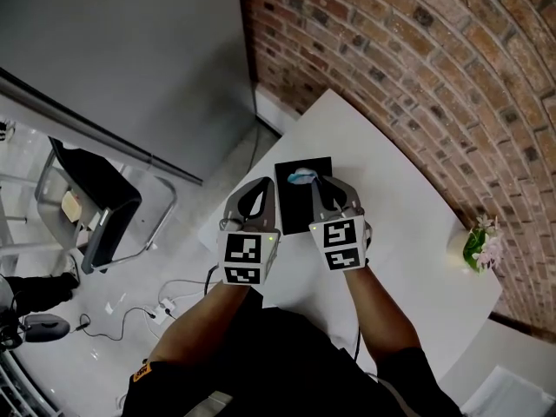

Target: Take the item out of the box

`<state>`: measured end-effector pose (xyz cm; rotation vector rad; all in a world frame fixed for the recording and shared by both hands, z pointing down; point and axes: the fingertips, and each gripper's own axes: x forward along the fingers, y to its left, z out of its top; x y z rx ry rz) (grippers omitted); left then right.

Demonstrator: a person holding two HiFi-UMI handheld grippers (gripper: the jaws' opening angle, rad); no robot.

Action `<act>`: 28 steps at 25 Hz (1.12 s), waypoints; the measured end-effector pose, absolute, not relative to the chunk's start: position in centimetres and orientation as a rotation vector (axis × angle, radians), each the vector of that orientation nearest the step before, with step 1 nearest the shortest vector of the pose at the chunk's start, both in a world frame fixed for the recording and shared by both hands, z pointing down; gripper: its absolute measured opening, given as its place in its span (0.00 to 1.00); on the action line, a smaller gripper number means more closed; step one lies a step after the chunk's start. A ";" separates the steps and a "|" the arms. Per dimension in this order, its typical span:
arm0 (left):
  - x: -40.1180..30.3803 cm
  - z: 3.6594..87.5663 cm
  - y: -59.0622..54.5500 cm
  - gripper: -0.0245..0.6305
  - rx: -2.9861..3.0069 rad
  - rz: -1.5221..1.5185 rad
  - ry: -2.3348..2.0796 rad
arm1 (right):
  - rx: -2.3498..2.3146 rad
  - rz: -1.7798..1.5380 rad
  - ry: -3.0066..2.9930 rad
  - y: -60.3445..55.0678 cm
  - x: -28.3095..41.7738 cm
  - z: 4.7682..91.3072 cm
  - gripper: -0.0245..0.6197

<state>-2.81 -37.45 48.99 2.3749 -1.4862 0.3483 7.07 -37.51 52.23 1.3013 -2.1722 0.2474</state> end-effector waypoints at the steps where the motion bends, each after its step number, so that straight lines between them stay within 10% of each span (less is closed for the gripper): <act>1: -2.8 48.7 -37.2 0.04 2.378 0.346 -1.488 | 1.312 0.239 -2.179 -37.3 7.1 51.8 0.07; 28: -3.7 42.0 -22.4 0.04 2.354 0.303 -1.720 | 1.359 0.262 -2.505 -23.9 5.8 42.7 0.06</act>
